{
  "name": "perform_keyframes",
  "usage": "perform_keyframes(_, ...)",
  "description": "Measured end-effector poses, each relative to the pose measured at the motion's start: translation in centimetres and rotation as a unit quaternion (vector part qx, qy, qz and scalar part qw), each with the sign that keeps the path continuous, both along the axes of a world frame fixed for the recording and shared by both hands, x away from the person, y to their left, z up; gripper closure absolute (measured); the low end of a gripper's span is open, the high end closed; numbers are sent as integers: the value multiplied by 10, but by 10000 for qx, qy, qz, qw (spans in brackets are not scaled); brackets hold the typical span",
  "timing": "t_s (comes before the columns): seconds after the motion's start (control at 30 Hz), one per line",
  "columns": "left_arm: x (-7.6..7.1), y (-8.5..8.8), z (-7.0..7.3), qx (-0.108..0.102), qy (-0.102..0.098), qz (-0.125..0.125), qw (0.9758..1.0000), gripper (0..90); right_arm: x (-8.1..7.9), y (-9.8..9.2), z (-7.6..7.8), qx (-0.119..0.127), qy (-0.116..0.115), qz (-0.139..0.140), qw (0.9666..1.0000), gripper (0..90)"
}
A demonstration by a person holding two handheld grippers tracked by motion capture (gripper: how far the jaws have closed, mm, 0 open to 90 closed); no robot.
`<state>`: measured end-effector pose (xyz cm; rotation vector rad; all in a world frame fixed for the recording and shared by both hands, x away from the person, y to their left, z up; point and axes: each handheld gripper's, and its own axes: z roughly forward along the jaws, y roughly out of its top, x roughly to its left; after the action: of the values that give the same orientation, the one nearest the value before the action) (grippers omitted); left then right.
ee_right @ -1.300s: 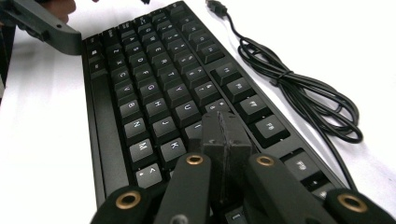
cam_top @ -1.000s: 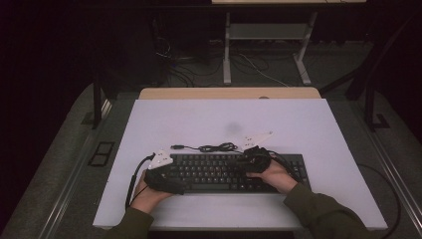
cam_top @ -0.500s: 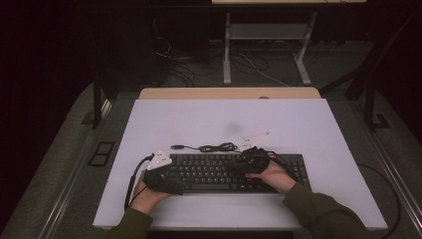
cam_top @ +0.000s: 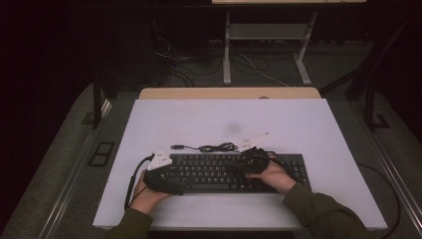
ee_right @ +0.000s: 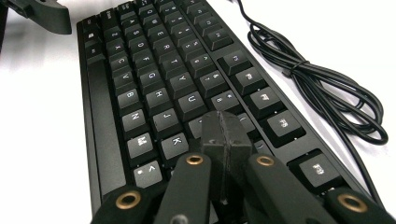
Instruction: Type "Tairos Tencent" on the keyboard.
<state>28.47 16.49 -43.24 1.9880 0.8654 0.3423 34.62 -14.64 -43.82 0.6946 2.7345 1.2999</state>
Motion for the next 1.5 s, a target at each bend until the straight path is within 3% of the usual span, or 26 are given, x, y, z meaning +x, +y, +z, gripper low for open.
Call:
perform_keyframes(0.53,0,-1,0,2,-2,10,10000,0,-1,1,0,-82,-22,-8,10000,893)
perform_keyframes(0.9,0,-1,0,20,3,-26,10000,1,-1,-2,4,96,-21,-20,10000,843)
perform_keyframes(1.1,0,-1,0,32,14,-53,10000,29,0,-4,7,266,-4,-86,9996,704)
perform_keyframes(1.37,0,1,0,31,40,-14,10000,140,0,-7,7,385,-52,-234,9990,423)
perform_keyframes(1.5,1,2,0,37,86,-27,10000,174,1,-8,8,466,-98,-334,9983,346)
